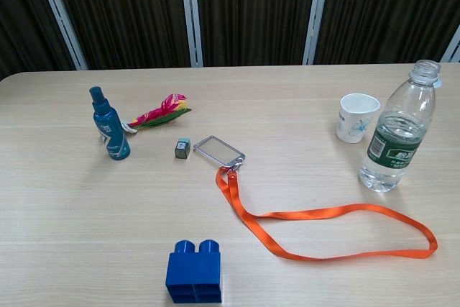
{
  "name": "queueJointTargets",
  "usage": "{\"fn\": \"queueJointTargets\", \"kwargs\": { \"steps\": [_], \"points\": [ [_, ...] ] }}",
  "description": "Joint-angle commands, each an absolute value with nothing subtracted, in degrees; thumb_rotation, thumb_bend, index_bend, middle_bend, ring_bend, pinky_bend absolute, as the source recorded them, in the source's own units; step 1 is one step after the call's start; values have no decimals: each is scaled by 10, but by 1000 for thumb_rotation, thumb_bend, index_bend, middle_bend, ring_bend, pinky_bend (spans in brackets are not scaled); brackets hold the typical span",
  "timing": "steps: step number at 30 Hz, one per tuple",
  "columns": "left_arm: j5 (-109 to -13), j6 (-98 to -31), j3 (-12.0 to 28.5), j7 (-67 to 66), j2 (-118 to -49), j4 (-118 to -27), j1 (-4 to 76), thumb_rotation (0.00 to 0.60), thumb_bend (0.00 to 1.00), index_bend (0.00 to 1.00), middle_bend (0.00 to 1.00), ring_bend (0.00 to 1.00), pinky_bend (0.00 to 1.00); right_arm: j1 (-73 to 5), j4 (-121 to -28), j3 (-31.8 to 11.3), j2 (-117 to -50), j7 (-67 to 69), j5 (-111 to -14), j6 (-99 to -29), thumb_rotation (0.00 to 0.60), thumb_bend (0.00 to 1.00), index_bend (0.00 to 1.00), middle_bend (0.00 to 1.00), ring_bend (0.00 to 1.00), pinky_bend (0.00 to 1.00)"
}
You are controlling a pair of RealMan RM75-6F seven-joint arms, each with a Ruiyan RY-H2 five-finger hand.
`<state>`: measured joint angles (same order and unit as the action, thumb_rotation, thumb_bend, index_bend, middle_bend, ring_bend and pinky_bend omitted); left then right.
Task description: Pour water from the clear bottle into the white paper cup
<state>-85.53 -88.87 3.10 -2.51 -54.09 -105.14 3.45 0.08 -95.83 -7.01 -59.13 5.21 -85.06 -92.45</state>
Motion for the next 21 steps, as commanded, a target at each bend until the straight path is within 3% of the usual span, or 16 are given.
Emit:
{"fn": "queueJointTargets", "kwargs": {
  "steps": [1,8,21],
  "points": [
    [-855,-888,31,-23,-541,-1052,34,600,37,0,0,0,0,1,-959,-70,-591,57,-851,-925,600,0,0,0,0,0],
    [-859,-889,31,-25,-542,-1052,34,600,36,0,0,0,0,-6,-953,-65,-593,88,-858,-907,600,0,0,0,0,0],
    [-846,-865,40,-63,-556,-1059,52,600,37,0,0,0,0,-120,-827,-39,-636,473,-836,-623,600,0,0,0,0,0]
  ]
}}
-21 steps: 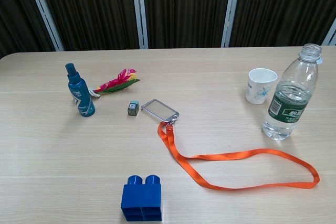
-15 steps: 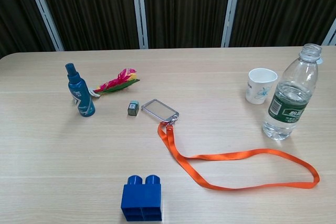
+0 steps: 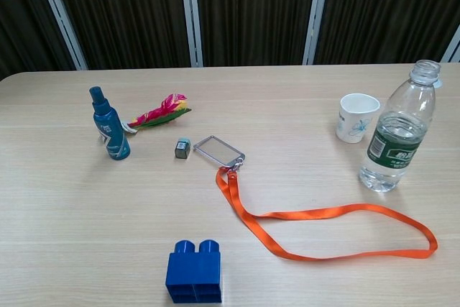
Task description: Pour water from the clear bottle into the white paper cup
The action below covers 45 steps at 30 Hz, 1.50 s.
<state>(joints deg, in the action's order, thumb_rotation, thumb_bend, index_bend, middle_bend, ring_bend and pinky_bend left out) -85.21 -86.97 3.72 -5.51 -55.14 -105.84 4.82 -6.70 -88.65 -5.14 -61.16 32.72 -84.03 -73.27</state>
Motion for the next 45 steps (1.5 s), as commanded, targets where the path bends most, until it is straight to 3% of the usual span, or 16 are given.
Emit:
{"fn": "queueJointTargets", "kwargs": {
  "steps": [1,11,20,45],
  "points": [
    [-843,-863,42,-67,-558,-1060,54,600,37,0,0,0,0,-128,-817,-37,-643,494,-840,-609,600,0,0,0,0,0],
    [-789,-842,61,-126,-586,-1062,72,600,37,0,0,0,0,-196,-688,-30,-739,609,-875,-539,600,0,0,0,0,0],
    [-739,-824,70,-146,-589,-1065,78,600,38,0,0,0,0,-225,-609,-37,-812,634,-881,-545,600,0,0,0,0,0],
    [-697,-803,71,-170,-593,-1065,89,600,44,0,0,0,0,-280,-541,-48,-905,619,-868,-540,600,0,0,4,0,0]
  ]
}}
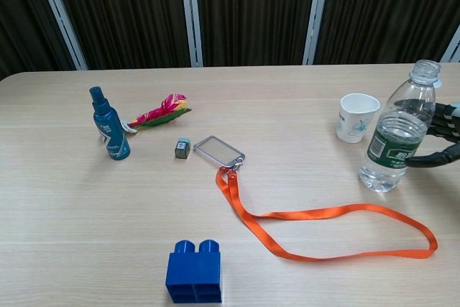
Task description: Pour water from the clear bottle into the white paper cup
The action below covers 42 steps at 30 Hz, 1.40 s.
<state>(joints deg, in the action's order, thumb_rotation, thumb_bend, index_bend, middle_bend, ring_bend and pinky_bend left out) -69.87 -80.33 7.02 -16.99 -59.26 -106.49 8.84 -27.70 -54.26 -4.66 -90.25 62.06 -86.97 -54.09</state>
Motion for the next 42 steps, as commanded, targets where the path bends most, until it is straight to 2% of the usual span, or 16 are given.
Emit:
{"fn": "queueJointTargets", "kwargs": {
  "steps": [1,13,26,29,37,42],
  "points": [
    [-696,-802,71,-170,-593,-1065,90,600,44,0,0,0,0,-281,-540,-49,-907,618,-866,-540,600,0,0,7,0,0],
    [-688,-796,70,-172,-594,-1063,94,600,47,0,0,0,0,-294,-548,-61,-920,604,-844,-531,600,0,0,30,0,0],
    [-683,-794,68,-177,-596,-1062,97,600,52,0,0,0,0,-298,-549,-72,-933,583,-827,-536,600,0,23,107,2,0],
    [-682,-794,68,-178,-597,-1062,98,600,52,0,0,0,0,-300,-550,-74,-936,579,-824,-536,600,0,53,138,31,0],
    [-678,-791,68,-175,-596,-1062,100,600,52,0,0,0,0,-299,-544,-82,-948,564,-813,-544,600,0,198,271,185,19],
    [-680,-790,66,-174,-596,-1062,100,600,52,0,0,0,0,-297,-540,-82,-952,555,-811,-550,600,0,241,318,231,98]
  ]
}}
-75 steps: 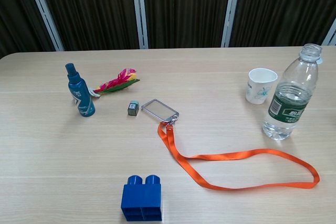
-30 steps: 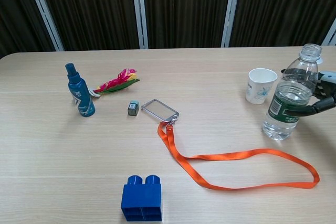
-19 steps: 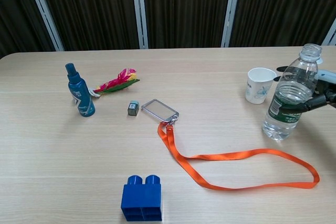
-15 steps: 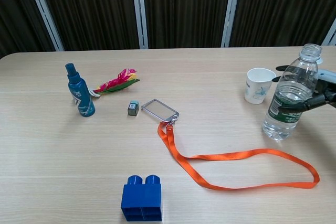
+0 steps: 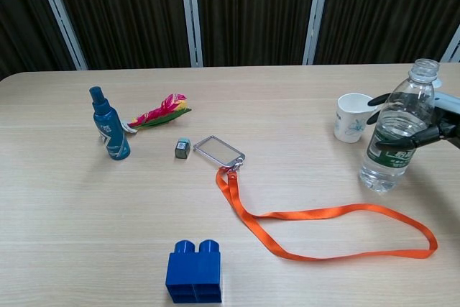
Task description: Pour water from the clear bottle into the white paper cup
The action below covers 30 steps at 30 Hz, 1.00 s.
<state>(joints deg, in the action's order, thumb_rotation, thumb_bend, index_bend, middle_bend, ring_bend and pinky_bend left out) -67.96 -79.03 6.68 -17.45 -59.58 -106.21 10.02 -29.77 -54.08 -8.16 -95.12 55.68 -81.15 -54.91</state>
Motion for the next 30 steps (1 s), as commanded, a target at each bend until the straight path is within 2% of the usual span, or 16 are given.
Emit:
{"fn": "queueJointTargets", "kwargs": {
  "steps": [1,5,10,18,30],
  "points": [
    [-681,-790,66,-174,-596,-1063,100,600,53,0,0,0,0,-296,-539,-82,-953,555,-810,-552,600,0,246,322,236,113],
    [-682,-790,64,-174,-595,-1063,101,600,51,0,0,0,0,-295,-537,-83,-954,555,-808,-554,600,0,278,352,267,175],
    [-683,-790,63,-175,-596,-1064,101,600,52,0,0,0,0,-293,-536,-83,-955,555,-807,-556,600,25,332,400,320,195],
    [-684,-789,61,-173,-595,-1065,101,600,52,0,0,0,0,-291,-535,-80,-956,571,-816,-566,600,316,426,479,381,358],
    [-683,-787,59,-171,-593,-1067,102,600,53,0,0,0,0,-289,-538,-85,-947,582,-821,-589,600,498,449,497,400,388]
  ]
}}
